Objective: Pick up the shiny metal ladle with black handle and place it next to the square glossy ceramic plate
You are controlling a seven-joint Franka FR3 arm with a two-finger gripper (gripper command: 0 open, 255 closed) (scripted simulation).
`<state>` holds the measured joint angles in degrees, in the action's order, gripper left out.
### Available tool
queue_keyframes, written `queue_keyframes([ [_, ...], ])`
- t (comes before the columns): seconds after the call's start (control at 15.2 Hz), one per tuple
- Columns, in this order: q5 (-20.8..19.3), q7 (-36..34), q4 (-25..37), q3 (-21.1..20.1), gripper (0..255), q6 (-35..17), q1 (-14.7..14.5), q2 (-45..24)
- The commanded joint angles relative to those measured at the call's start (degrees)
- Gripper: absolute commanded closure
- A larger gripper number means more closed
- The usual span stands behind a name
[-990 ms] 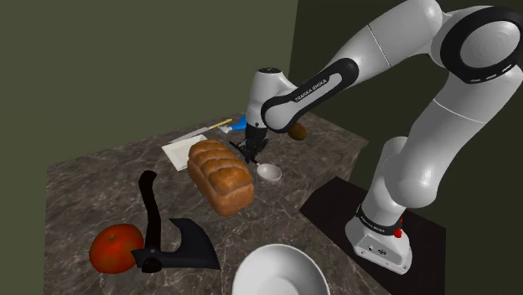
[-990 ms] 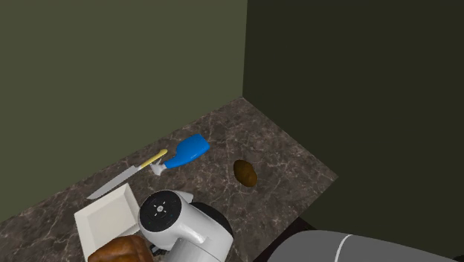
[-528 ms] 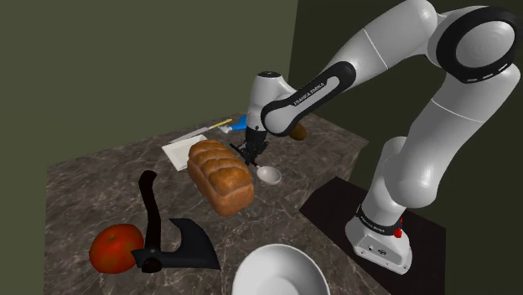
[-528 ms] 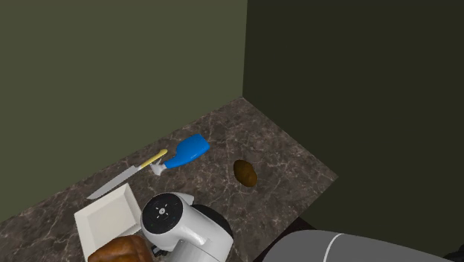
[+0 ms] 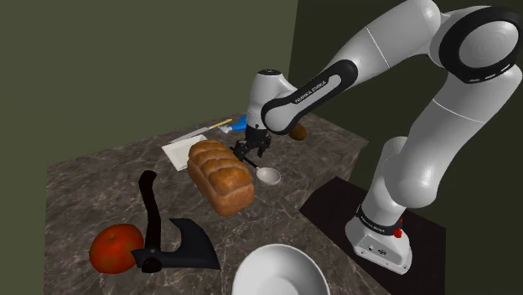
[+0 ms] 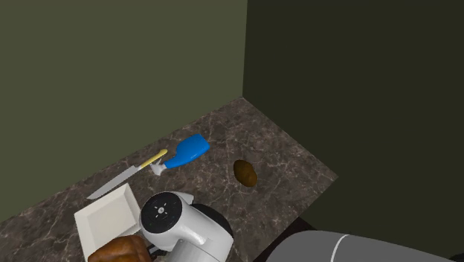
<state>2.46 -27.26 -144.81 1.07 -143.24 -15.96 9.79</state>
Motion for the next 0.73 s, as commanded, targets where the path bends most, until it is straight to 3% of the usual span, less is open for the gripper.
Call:
queue_keyframes([
  [0.0,-0.2,-0.1,0.6,0.1,0,3.2,0.1,2.6],
  [0.13,-0.4,-0.2,1.7,0.1,0,7.0,0.2,5.3],
  [0.66,-0.4,-0.2,1.7,0.1,0,7.0,0.2,5.3],
])
